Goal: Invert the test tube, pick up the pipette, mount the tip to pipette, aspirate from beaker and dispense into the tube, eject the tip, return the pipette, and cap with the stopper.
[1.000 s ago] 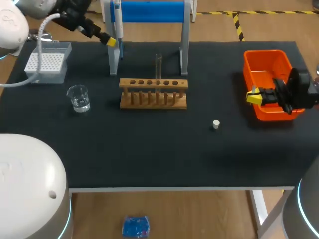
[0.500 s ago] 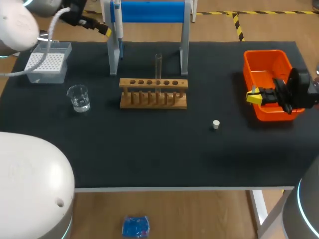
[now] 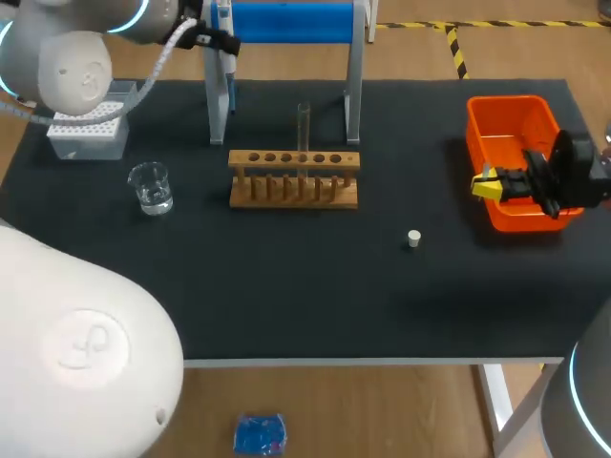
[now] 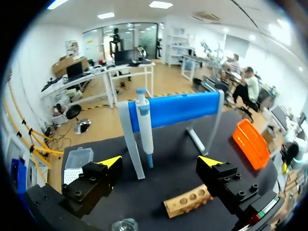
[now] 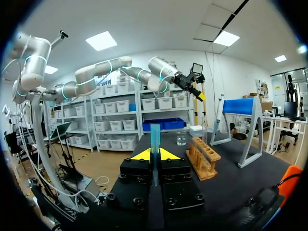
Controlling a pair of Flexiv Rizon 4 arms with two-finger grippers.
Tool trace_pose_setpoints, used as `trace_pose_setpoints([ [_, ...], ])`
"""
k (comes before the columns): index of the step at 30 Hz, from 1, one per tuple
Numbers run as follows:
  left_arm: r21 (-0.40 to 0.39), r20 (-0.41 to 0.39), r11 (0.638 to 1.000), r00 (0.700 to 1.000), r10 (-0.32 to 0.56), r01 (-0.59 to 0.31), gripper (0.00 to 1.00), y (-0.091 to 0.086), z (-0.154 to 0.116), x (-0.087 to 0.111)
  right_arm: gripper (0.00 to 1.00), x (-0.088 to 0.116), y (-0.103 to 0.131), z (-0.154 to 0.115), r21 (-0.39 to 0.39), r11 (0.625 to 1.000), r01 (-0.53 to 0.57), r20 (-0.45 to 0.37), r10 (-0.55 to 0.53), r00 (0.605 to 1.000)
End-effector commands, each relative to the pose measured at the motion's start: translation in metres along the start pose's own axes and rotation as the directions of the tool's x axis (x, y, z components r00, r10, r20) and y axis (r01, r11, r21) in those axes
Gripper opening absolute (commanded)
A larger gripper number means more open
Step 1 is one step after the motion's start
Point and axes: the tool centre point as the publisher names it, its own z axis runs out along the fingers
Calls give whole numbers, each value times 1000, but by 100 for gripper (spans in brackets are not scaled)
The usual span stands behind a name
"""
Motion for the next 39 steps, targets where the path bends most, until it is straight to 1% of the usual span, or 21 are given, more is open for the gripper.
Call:
trace_pose_setpoints([
  [1, 47, 103, 998, 994, -38, 34, 100, 0, 16, 4, 0, 0, 0, -1, 1, 1000, 1, -1, -1, 1000],
  [5, 70, 131, 996, 989, -70, 61, 100, -4, 28, 6, 0, 0, 0, -1, 1, 1000, 1, -1, -1, 1000],
  [7, 88, 141, 992, 985, -99, 87, 100, -4, 33, 5, 0, 0, 0, -1, 1, 1000, 1, -1, -1, 1000],
  [10, 101, 155, 989, 980, -121, 106, 100, -3, 40, 3, 0, 0, 0, -1, 1, 1000, 1, -1, -1, 1000],
  [12, 122, 158, 984, 976, -148, 129, 100, -2, 43, 4, 0, 0, 0, -1, 1, 1000, 1, -1, -1, 1000],
  [15, 149, 182, 977, 967, -180, 154, 100, -2, 45, 4, 0, 0, 0, -1, 1, 1000, 1, -1, -1, 1000],
  [16, 153, 198, 976, 963, -182, 154, 100, -2, 46, 4, 0, 0, 0, -1, 1, 1000, 1, -1, -1, 1000],
  [18, 176, 199, 971, 960, -197, 163, 100, -3, 47, 5, 0, 0, 0, -1, 1, 1000, 1, -1, -1, 1000],
  [21, 207, 212, 965, 955, -207, 163, 100, -5, 49, 7, 0, 0, 0, -1, 1, 1000, 1, -1, -1, 1000],
  [25, 222, 218, 962, 954, -206, 157, 100, -7, 54, 9, 0, 0, 0, -1, 1, 1000, 1, -1, -1, 1000],
  [29, 227, 227, 964, 955, -188, 136, 100, -10, 60, 10, 0, 0, 0, -1, 1, 1000, 1, -1, -1, 1000],
  [33, 235, 239, 964, 954, -180, 122, 100, -14, 63, 7, 0, 0, 0, -1, 1, 1000, 1, -1, -1, 1000],
  [39, 271, 245, 956, 952, -182, 113, 100, -25, 65, 3, 0, 0, 0, -1, 1, 1000, 1, -1, -1, 1000],
])
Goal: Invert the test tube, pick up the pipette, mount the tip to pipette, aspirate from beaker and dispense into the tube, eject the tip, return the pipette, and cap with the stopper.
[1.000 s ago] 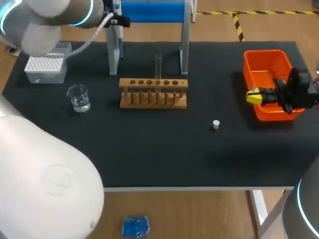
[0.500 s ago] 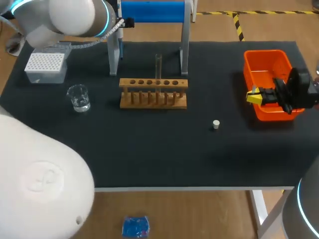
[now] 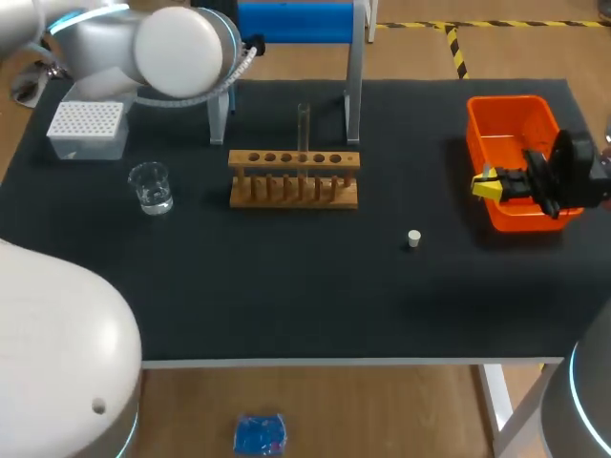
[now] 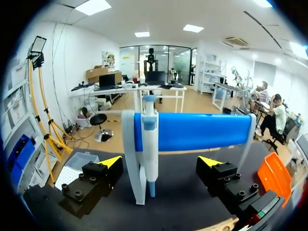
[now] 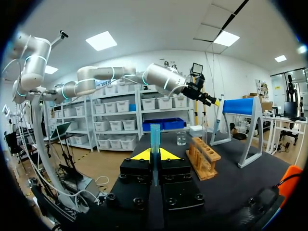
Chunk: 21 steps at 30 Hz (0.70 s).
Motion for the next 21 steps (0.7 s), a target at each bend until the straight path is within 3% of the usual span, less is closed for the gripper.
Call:
trace_pose_setpoints([
  [1, 17, 10, 1000, 1000, 1, -1, 100, -5, 4, 2, 0, 0, 0, -1, 1, 1000, 1, -1, -1, 1000],
  [21, 84, -13, 995, 999, 48, -47, 100, -26, 27, 1, 0, 0, 0, -1, 1, 1000, 1, -1, -1, 1000],
])
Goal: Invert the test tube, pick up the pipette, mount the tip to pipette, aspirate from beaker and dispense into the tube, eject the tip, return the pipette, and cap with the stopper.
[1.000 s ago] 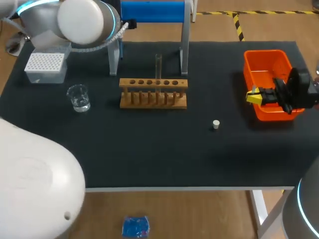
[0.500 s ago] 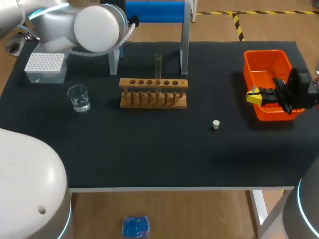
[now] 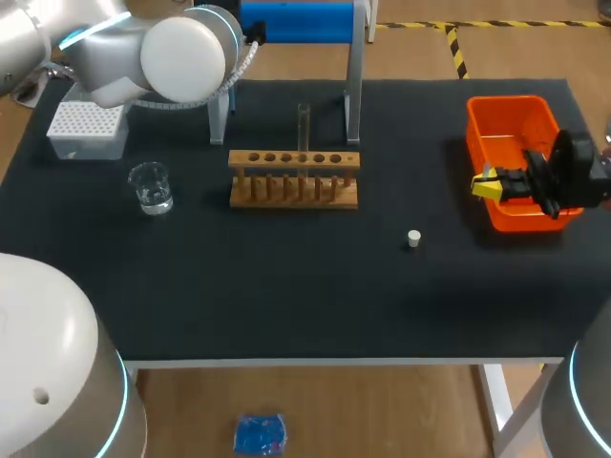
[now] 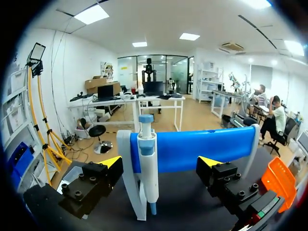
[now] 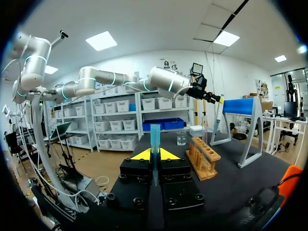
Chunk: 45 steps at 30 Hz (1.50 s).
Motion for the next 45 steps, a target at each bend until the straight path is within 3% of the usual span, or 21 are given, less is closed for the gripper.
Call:
trace_pose_setpoints([
  [1, -9, 1, 1000, 1000, 25, -25, 100, -3, 7, 1, 0, 0, 0, -1, 1, 1000, 1, -1, -1, 1000],
  [21, -19, -5, 1000, 1000, -6, 6, 100, 9, 25, 2, 0, 0, 0, -1, 1, 1000, 1, -1, -1, 1000],
  [45, -21, -20, 1000, 1000, -6, 6, 100, 9, 37, 4, 0, 0, 0, -1, 1, 1000, 1, -1, -1, 1000],
])
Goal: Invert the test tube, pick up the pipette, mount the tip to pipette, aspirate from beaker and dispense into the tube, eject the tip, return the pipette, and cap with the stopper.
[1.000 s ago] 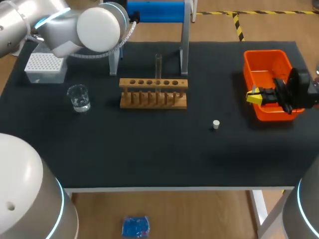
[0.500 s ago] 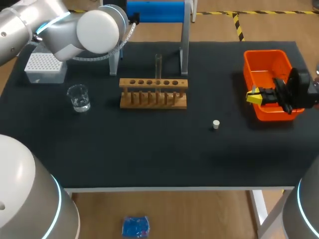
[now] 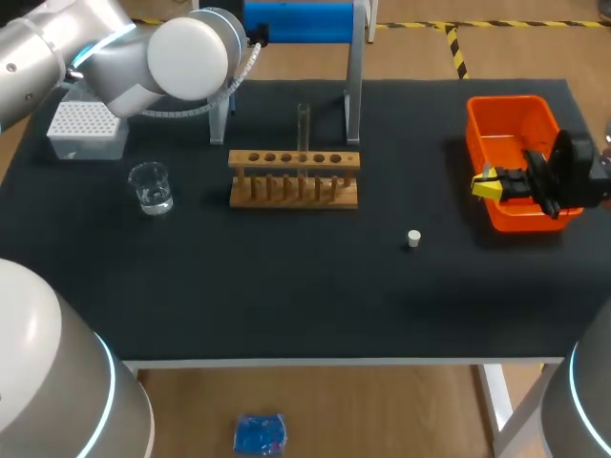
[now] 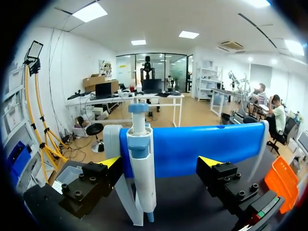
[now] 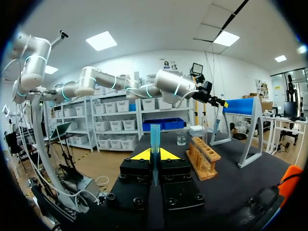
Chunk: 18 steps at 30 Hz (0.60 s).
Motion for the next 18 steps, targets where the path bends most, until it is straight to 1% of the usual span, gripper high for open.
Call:
trace_pose_setpoints([
  [1, -4, -8, 1000, 1000, 2, -2, 100, -2, 5, 1, 0, 0, 0, -1, 1, 1000, 1, -1, -1, 1000],
  [10, 0, -15, 1000, 1000, 3, -3, 100, -2, 9, 2, 0, 0, 0, -1, 1, 1000, 1, -1, -1, 1000],
  [18, 0, -10, 1000, 1000, 5, -5, 100, -2, 10, 0, 0, 0, 0, -1, 1, 1000, 1, -1, -1, 1000],
])
